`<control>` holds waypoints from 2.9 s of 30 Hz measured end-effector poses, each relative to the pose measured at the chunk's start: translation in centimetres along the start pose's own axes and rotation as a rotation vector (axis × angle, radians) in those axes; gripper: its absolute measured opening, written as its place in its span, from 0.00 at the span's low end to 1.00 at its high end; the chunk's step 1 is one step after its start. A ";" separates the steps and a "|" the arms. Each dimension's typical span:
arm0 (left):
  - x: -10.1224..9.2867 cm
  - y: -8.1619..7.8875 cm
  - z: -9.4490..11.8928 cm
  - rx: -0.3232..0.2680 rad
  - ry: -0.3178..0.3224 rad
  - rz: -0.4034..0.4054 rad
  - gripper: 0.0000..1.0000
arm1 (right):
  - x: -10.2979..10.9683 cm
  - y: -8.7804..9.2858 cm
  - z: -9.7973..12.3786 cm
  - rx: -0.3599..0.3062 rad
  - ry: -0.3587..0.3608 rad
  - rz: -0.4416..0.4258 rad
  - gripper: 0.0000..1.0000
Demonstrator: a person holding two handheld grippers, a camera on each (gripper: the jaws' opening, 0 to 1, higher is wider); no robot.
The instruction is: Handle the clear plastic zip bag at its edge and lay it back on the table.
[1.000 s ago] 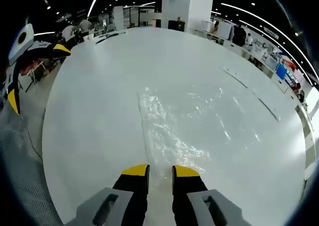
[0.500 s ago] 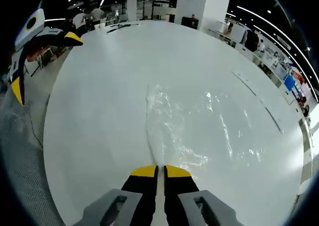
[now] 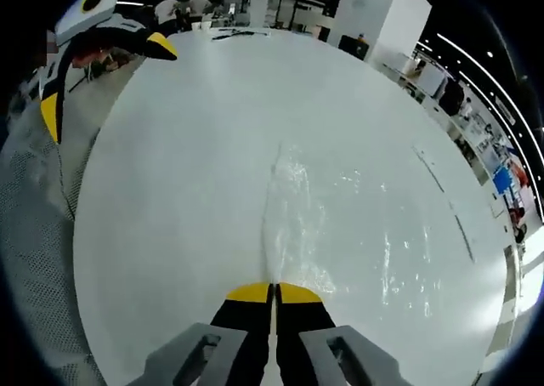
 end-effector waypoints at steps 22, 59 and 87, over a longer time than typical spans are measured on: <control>-0.3 -0.2 -0.9 0.003 0.016 -0.042 0.87 | 1.5 -1.8 3.7 -0.039 -0.048 0.289 0.00; -1.2 -1.7 -2.6 0.009 0.034 -0.272 0.54 | 3.0 -2.1 7.7 -0.034 -0.107 0.619 0.00; -2.4 -2.3 -3.9 0.034 0.107 -0.544 0.10 | 4.2 -2.0 8.8 -0.042 -0.147 0.692 0.00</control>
Point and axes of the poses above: the point that each gripper's makers call its tool centre point, and the gripper's own axes: z roughly backward along the fingers, x roughly to its left, y roughly out of its underside, the point moved 6 cm from there along z, roughly backward along the fingers, and after that the axes turned 9 degrees about -z, right-handed, at the moved point
